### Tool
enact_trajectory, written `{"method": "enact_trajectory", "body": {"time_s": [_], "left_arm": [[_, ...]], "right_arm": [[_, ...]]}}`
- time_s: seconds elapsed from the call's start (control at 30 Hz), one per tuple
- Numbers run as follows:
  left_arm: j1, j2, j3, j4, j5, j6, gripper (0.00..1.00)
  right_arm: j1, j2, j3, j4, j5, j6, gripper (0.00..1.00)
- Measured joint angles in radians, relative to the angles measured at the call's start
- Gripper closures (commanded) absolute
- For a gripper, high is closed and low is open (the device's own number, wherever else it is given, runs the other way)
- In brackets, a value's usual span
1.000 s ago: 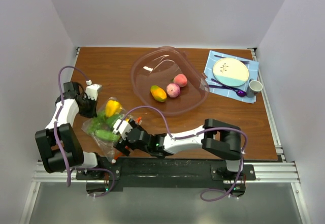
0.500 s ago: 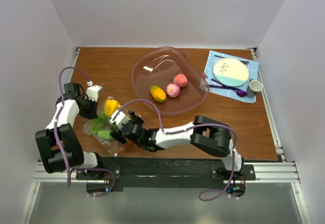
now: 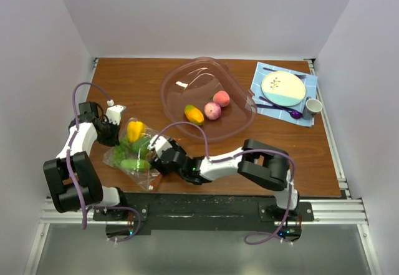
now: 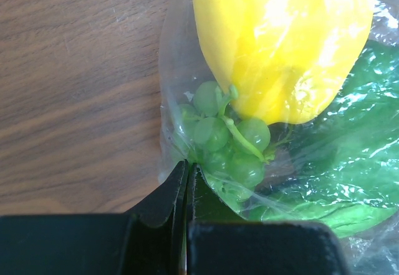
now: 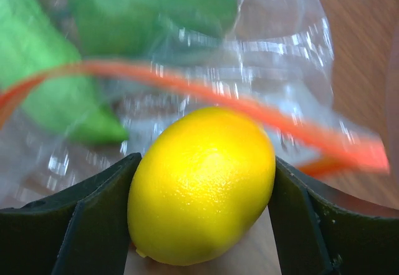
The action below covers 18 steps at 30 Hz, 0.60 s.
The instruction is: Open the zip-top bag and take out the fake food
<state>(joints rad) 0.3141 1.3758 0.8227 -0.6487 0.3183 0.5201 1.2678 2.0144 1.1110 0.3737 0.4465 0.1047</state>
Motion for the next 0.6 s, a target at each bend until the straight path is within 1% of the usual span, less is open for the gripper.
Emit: {"method": "enact_trajectory", "body": {"time_s": [0.07, 0.1, 0.23, 0.33, 0.37, 0.43, 0.53, 0.6], "left_arm": [[0.000, 0.000, 0.000, 0.000, 0.000, 0.000, 1.00], [0.000, 0.000, 0.000, 0.000, 0.000, 0.000, 1.00], [0.000, 0.001, 0.000, 0.002, -0.001, 0.000, 1.00], [0.000, 0.002, 0.000, 0.003, 0.000, -0.001, 1.00], [0.000, 0.003, 0.000, 0.003, 0.000, -0.001, 1.00], [0.000, 0.003, 0.000, 0.003, 0.000, -0.002, 1.00], [0.000, 0.003, 0.000, 0.002, 0.000, -0.002, 1.00], [0.000, 0.002, 0.000, 0.002, 0.000, -0.001, 1.00]], "right_arm": [[0.002, -0.070, -0.059, -0.006, -0.022, 0.003, 0.55], [0.003, -0.113, -0.085, -0.008, -0.028, 0.005, 0.55], [0.003, -0.293, -0.137, -0.023, -0.045, 0.001, 0.47], [-0.017, -0.402, -0.135, -0.022, -0.047, -0.012, 0.47], [-0.033, -0.420, -0.131, -0.024, -0.046, -0.013, 0.47], [-0.102, -0.433, -0.103, -0.041, -0.045, -0.010, 0.46], [-0.240, -0.386, -0.032, -0.106, -0.048, 0.017, 0.46], [-0.312, -0.333, 0.016, -0.156, -0.048, 0.031, 0.36]]}}
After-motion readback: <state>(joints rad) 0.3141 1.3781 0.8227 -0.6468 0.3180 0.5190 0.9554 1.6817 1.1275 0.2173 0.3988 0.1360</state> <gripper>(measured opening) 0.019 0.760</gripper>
